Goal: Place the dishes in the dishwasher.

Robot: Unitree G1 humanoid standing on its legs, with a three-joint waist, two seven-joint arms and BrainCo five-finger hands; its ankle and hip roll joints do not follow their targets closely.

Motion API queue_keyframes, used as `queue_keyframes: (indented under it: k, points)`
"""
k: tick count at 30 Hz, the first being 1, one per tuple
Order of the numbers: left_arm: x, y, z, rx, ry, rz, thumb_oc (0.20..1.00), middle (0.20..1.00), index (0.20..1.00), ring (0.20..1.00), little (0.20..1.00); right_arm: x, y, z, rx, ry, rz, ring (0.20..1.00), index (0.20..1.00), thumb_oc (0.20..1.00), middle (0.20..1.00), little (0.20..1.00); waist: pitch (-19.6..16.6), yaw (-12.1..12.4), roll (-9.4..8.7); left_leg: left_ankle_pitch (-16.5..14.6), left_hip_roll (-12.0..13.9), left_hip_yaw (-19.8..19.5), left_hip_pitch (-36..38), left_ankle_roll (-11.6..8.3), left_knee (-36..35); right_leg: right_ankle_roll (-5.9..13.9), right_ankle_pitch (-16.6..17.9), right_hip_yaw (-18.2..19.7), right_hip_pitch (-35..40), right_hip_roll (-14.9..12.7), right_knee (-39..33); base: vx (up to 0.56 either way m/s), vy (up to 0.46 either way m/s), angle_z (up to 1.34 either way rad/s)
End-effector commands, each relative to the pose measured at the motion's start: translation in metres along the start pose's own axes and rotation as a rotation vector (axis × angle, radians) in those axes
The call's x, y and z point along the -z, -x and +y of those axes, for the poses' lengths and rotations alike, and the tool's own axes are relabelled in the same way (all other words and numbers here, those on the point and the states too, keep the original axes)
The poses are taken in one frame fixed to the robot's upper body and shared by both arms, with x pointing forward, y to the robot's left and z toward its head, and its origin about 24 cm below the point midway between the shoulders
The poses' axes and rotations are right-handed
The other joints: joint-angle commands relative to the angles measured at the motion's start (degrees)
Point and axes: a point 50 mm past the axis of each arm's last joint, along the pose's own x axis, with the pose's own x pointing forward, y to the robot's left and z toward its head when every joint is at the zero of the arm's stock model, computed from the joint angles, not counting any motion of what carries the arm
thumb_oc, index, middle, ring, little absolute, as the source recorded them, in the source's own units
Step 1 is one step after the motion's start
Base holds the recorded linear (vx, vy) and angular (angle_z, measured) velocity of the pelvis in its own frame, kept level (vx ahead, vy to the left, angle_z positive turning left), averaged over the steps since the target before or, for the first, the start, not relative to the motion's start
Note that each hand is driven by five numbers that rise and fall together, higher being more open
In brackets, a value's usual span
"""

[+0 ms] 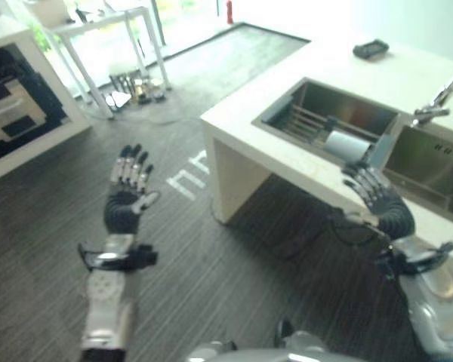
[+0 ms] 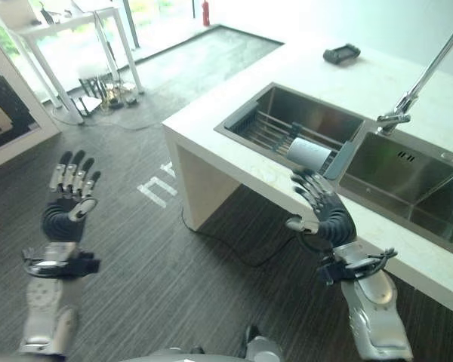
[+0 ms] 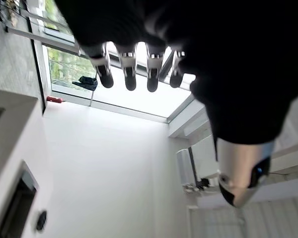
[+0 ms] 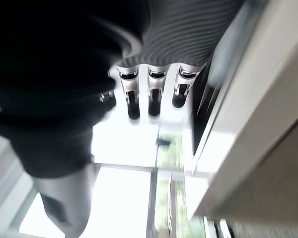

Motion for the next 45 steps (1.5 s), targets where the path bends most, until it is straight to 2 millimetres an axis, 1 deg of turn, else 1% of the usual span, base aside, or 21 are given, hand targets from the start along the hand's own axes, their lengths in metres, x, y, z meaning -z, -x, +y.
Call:
queue_keyframes:
  k: [1,2,3,4,6,7,9,10,11,13,14,17,18,21,22,23,26,28,29,31,45]
  points:
    - [-0.014,-0.023,0.004,0.051,-0.047,-0.141,1.0,1.0,1.0,1.0,1.0,-0.031,-0.018,0.005,0.006,-0.004,-0.209,1.0,1.0,1.0,1.0,1.0,0.36,-2.4,-1.32,6.56,1.72,-4.06,-2.41,-4.17,9.31,3.75,8.44,1.27,7.61,0.59,-15.76,0.11,-0.205,-0.31]
    - [-0.015,-0.023,0.002,0.054,-0.043,-0.16,1.0,1.0,1.0,1.0,1.0,-0.031,-0.019,0.005,0.007,-0.003,-0.21,1.0,1.0,1.0,1.0,1.0,0.98,-2.66,-1.42,7.94,2.16,-4.64,-5.27,-5.11,17.09,2.7,7.82,2.3,8.06,0.61,-15.4,0.11,-0.167,-0.44]
    - [-0.016,-0.023,0.001,0.055,-0.044,-0.165,1.0,1.0,1.0,1.0,1.0,-0.032,-0.02,0.006,0.0,0.001,-0.209,1.0,1.0,1.0,1.0,1.0,1.34,-2.76,-1.51,8.1,2.24,-5.27,-6.96,-5.15,20.71,2.25,7.52,3.13,8.18,0.54,-15.14,0.13,-0.126,-0.63]
    - [-0.016,-0.022,0.001,0.051,-0.045,-0.165,1.0,1.0,1.0,1.0,1.0,-0.032,-0.019,0.006,-0.006,0.006,-0.206,1.0,1.0,1.0,1.0,1.0,1.68,-2.73,-1.52,8.18,2.48,-6.16,-8.41,-4.97,22.07,2.17,7.44,3.87,8.34,0.59,-14.9,0.15,-0.053,-0.79]
    - [-0.018,-0.024,0.001,0.044,-0.039,-0.168,1.0,1.0,1.0,1.0,1.0,-0.031,-0.021,0.008,-0.011,0.015,-0.201,1.0,1.0,1.0,1.0,1.0,2.28,-2.36,-1.59,7.07,2.62,-7.04,-9.5,-3.91,19.95,2.69,7.46,5.99,9.06,0.7,-15.32,0.16,0.014,-0.75]
    - [-0.019,-0.023,0.003,0.048,-0.041,-0.166,1.0,1.0,1.0,1.0,1.0,-0.032,-0.022,0.006,-0.006,0.012,-0.199,1.0,1.0,1.0,1.0,1.0,2.21,-2.2,-1.45,6.69,2.72,-8.11,-8.9,-3.61,16.37,3.2,7.56,7.34,9.36,1.0,-15.98,0.22,0.115,-0.54]
    - [-0.022,-0.019,0.007,0.046,-0.067,-0.161,1.0,1.0,1.0,1.0,1.0,-0.032,-0.021,0.004,-0.012,0.01,-0.194,1.0,1.0,1.0,1.0,1.0,1.63,-1.72,-0.11,7.7,3.06,-11.85,-5.99,-4.06,2.01,4.51,7.22,11.07,10.1,2.54,-17.44,0.31,0.192,-0.83]
    - [-0.023,-0.015,0.01,0.036,-0.078,-0.156,1.0,1.0,1.0,1.0,1.0,-0.033,-0.017,0.003,-0.026,0.008,-0.191,1.0,1.0,1.0,1.0,1.0,1.4,-1.21,0.58,9.4,3.22,-14.69,-4.6,-4.65,-5.11,4.93,6.62,13.34,11.13,3.33,-18.26,0.29,0.208,-1.01]
    - [-0.025,-0.012,0.013,0.026,-0.088,-0.158,1.0,1.0,1.0,1.0,1.0,-0.033,-0.014,0.003,-0.036,0.009,-0.189,1.0,1.0,1.0,1.0,1.0,1.29,-0.65,1.2,12.53,3.78,-17.08,-5.04,-5.54,-9.02,4.97,6.54,14.86,11.68,4.02,-18.76,0.28,0.208,-0.94]
    - [-0.026,-0.008,0.016,0.017,-0.097,-0.145,1.0,1.0,1.0,1.0,1.0,-0.036,-0.011,0.003,-0.052,0.021,-0.177,1.0,1.0,1.0,1.0,1.0,1.42,0.34,1.85,16.07,4.89,-20.09,-8.15,-6.99,-11.08,5.05,5.17,17.27,14.29,4.43,-20.12,0.27,0.264,-1.12]
    - [-0.026,-0.008,0.016,0.026,-0.095,-0.143,1.0,1.0,1.0,1.0,1.0,-0.038,-0.012,0.002,-0.051,0.033,-0.175,1.0,1.0,1.0,1.0,1.0,1.7,0.75,1.95,17.18,5.84,-20.13,-9.95,-7.46,-11.08,5.03,4.77,17.71,15.49,4.21,-20.86,0.25,0.302,-1.1]
    - [-0.022,-0.015,0.013,0.059,-0.102,-0.129,1.0,1.0,1.0,1.0,1.0,-0.043,-0.017,-0.002,-0.049,0.054,-0.185,1.0,1.0,1.0,1.0,1.0,1.98,0.18,2.08,16.42,8.06,-15.68,-9.33,-7.36,-11.08,6.31,5.12,14.84,16.5,1.11,-21.81,0.15,0.409,-0.88]
    - [-0.021,-0.018,0.013,0.074,-0.117,-0.112,1.0,1.0,1.0,1.0,1.0,-0.043,-0.014,-0.006,-0.028,0.044,-0.182,1.0,1.0,1.0,1.0,1.0,1.54,-0.49,2.0,14.75,7.62,-14.58,-7.63,-6.98,-11.08,7.52,4.73,13.68,17.02,-0.42,-21.13,0.15,0.41,-0.56]
    - [-0.024,-0.024,0.012,0.137,-0.119,-0.113,1.0,1.0,1.0,1.0,1.0,-0.043,-0.005,-0.008,0.004,0.019,-0.182,1.0,1.0,1.0,1.0,1.0,0.86,-0.8,1.63,13.54,6.22,-14.13,-6.05,-5.67,-11.08,9.23,4.12,13.03,16.25,-2.48,-17.98,0.12,0.294,-0.69]
    - [-0.026,-0.025,0.012,0.157,-0.128,-0.12,1.0,1.0,1.0,1.0,1.0,-0.043,-0.002,-0.008,0.016,0.031,-0.181,1.0,1.0,1.0,1.0,1.0,0.7,-0.81,1.38,13.29,5.5,-14.11,-5.84,-4.95,-11.04,9.68,3.82,13.19,15.48,-3.33,-16.13,0.17,0.454,-0.18]
    - [-0.028,-0.029,0.011,0.184,-0.124,-0.123,1.0,1.0,1.0,1.0,1.0,-0.041,-0.001,-0.009,0.042,0.063,-0.179,1.0,1.0,1.0,1.0,1.0,0.35,-0.45,0.99,12.67,3.89,-14.44,-5.65,-3.32,-10.85,10.01,3.38,13.2,14.72,-4.28,-13.42,0.16,0.482,0.16]
    - [-0.03,-0.036,0.007,0.204,-0.139,-0.14,1.0,1.0,1.0,1.0,1.0,-0.039,-0.009,-0.006,0.05,0.045,-0.192,1.0,1.0,1.0,1.0,1.0,-0.05,-0.01,0.62,12.07,1.25,-15.27,-5.5,-0.94,-10.83,9.82,4.49,14.37,12.6,-3.74,-7.48,0.09,0.345,0.24]
    - [-0.032,-0.037,0.006,0.21,-0.137,-0.152,1.0,1.0,1.0,1.0,1.0,-0.037,-0.011,-0.002,0.039,0.045,-0.189,1.0,1.0,1.0,1.0,1.0,-0.07,0.32,0.71,11.8,0.15,-14.85,-5.13,0.05,-10.9,9.42,5.4,13.21,9.82,-2.64,-1.29,0.06,0.234,-0.04]
    - [-0.034,-0.035,0.005,0.203,-0.151,-0.163,1.0,1.0,1.0,1.0,1.0,-0.035,-0.012,0.001,0.021,0.041,-0.185,1.0,1.0,1.0,1.0,1.0,0.09,0.76,0.8,11.45,-0.08,-14.16,-4.63,0.19,-11.08,9.03,5.78,11.1,8.1,-2.53,1.12,0.04,0.144,-0.23]
    - [-0.039,-0.037,0.001,0.206,-0.223,-0.203,1.0,1.0,1.0,1.0,1.0,-0.035,-0.015,0.004,-0.013,0.029,-0.181,1.0,1.0,1.0,1.0,1.0,0.31,1.05,0.38,10.89,0.0,-12.27,-3.98,-0.32,-11.08,8.25,5.05,7.62,6.98,-2.38,-3.14,0.05,0.062,-0.43]
    - [-0.039,-0.037,0.001,0.206,-0.224,-0.204,1.0,1.0,1.0,1.0,1.0,-0.035,-0.015,0.004,-0.013,0.029,-0.181,1.0,1.0,1.0,1.0,1.0,0.37,1.02,0.47,10.86,0.12,-12.34,-3.92,-0.38,-11.08,8.19,5.25,7.49,7.29,-2.21,-3.61,0.0,-0.001,-0.11]
